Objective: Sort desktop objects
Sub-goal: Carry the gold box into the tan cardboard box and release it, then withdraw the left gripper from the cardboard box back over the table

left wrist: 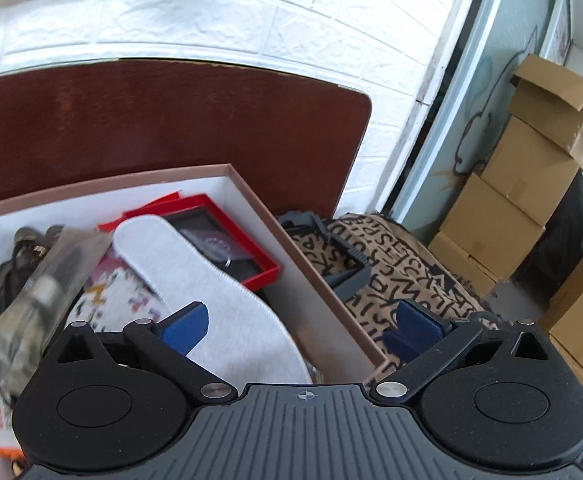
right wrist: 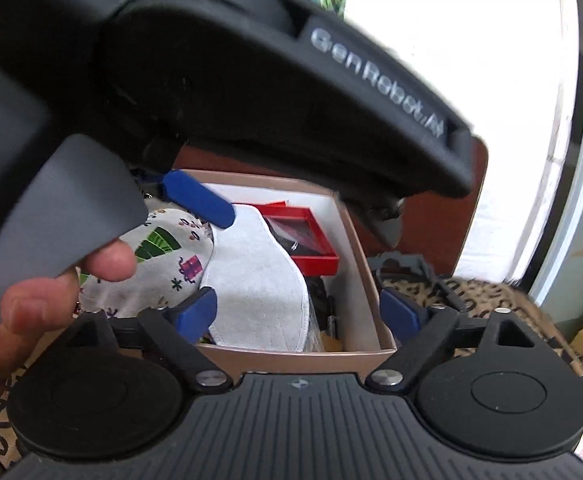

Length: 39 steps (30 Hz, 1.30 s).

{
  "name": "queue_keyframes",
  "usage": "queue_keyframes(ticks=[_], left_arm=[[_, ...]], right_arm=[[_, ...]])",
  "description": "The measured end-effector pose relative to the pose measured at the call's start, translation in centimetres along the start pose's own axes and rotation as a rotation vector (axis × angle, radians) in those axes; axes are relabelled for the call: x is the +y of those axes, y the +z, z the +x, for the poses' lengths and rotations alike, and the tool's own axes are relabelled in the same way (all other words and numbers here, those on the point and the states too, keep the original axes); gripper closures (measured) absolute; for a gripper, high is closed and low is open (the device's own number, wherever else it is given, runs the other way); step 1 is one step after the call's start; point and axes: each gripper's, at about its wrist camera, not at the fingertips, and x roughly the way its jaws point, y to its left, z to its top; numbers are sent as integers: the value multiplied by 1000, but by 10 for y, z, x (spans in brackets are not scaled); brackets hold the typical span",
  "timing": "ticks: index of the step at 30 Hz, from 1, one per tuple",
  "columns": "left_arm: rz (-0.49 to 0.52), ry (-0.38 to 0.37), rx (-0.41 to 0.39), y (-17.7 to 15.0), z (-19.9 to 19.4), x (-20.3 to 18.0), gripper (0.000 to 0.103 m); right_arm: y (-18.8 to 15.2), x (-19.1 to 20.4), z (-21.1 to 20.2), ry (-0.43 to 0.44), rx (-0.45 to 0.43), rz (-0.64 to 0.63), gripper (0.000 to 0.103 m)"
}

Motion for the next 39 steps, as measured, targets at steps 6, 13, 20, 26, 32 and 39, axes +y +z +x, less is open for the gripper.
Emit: queue_keyframes(ticks=[6,13,20,26,32,39], left_arm=[[15,-11,-53,-18,-43,-5,0],[-1,-11,-87,-53,-100,-5,0],[-33,64,-78,-101,-141,11,0],[-71,108,-70,-126,-171,23,0],[-60,148,-101,-143,-199,23,0],[-86,179,-119,-161,-223,36,0]], right_arm=[[-7,8,-19,-12,-6,0,5],[-17,20,-68,7,-30,69,3],[-20,37,-98,45,-41,17,3],[-21,54,-116,92,-66,-10,3],[-19,74,-130,148,-91,-52,3],[-16,96,-146,206,-109,-88,2]])
